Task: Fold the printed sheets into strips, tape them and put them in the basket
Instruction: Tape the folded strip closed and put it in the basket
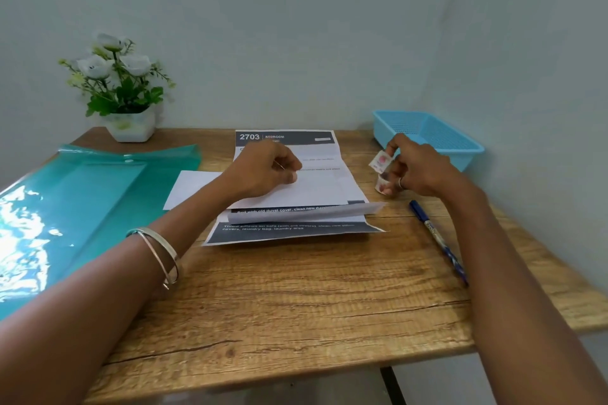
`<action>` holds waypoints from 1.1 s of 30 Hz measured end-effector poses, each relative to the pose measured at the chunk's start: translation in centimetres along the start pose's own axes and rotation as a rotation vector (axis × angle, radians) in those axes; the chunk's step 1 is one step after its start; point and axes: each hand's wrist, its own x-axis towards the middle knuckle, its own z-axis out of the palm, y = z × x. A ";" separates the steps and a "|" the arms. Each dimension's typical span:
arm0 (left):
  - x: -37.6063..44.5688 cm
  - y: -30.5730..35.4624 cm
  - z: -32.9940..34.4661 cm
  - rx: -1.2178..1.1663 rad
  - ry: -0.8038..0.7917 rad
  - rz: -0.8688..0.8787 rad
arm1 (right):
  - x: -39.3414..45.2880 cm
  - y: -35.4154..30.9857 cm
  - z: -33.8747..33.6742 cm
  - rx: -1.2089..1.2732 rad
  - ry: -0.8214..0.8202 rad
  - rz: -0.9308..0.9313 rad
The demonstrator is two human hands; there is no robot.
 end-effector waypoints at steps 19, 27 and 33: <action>0.4 -1.4 1.2 0.272 -0.210 0.117 | 5.4 -5.9 0.3 0.321 -0.400 -0.199; 0.5 -1.6 2.0 0.393 -0.240 0.185 | 6.6 -6.0 2.4 0.298 -0.376 -0.169; 0.5 -1.8 2.7 0.465 -0.196 0.200 | 7.0 -6.2 2.3 0.200 -0.386 -0.190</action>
